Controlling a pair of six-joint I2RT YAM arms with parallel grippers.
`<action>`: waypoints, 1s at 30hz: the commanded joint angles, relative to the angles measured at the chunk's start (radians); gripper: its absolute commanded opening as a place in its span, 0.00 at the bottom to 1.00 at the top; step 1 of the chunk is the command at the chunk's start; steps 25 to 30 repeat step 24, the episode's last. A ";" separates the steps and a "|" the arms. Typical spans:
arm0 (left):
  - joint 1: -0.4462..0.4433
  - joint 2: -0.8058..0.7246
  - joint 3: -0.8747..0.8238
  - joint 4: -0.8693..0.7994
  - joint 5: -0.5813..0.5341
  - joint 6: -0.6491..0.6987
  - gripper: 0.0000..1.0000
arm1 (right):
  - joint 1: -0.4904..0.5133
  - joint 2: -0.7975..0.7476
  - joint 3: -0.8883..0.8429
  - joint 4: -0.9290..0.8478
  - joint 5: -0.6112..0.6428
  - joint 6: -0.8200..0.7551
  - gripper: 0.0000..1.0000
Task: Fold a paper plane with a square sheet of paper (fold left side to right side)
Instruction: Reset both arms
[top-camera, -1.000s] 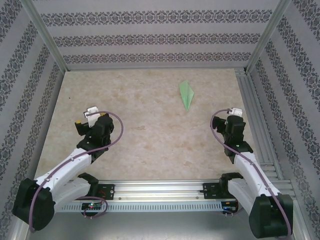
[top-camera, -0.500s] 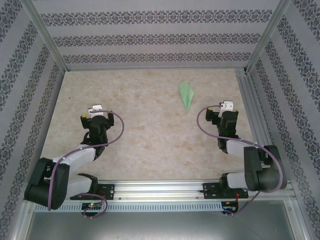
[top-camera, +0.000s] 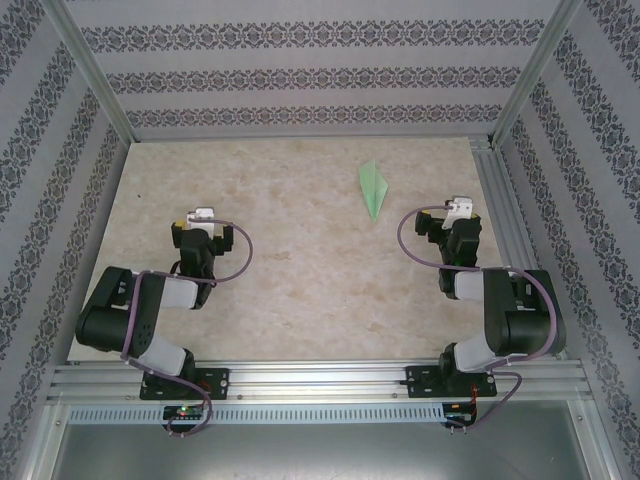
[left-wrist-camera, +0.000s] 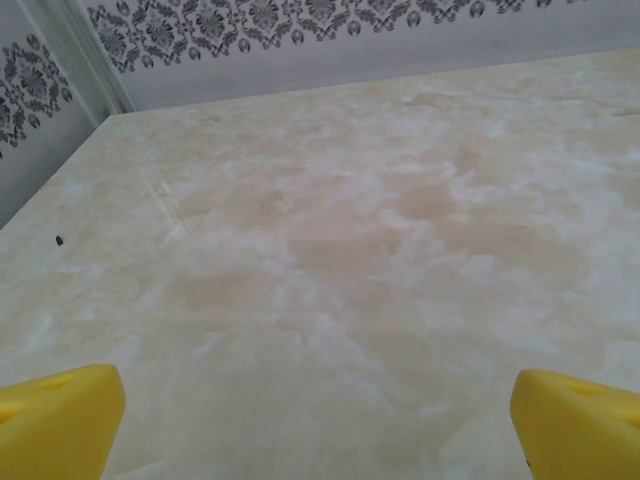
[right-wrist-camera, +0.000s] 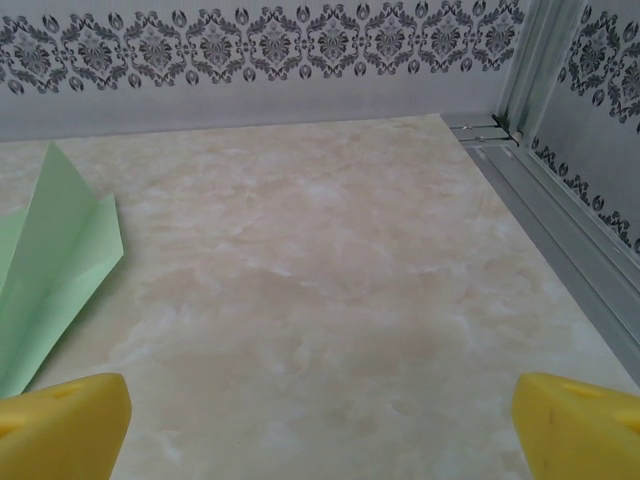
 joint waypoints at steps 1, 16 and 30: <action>0.040 0.015 0.032 0.031 0.078 -0.040 1.00 | -0.003 0.004 -0.002 0.051 -0.029 0.016 0.98; 0.047 0.011 0.035 0.018 0.083 -0.042 1.00 | 0.028 0.002 -0.001 0.044 0.033 -0.004 0.98; 0.045 0.011 0.034 0.017 0.084 -0.042 1.00 | 0.028 0.002 -0.001 0.045 0.034 -0.003 0.98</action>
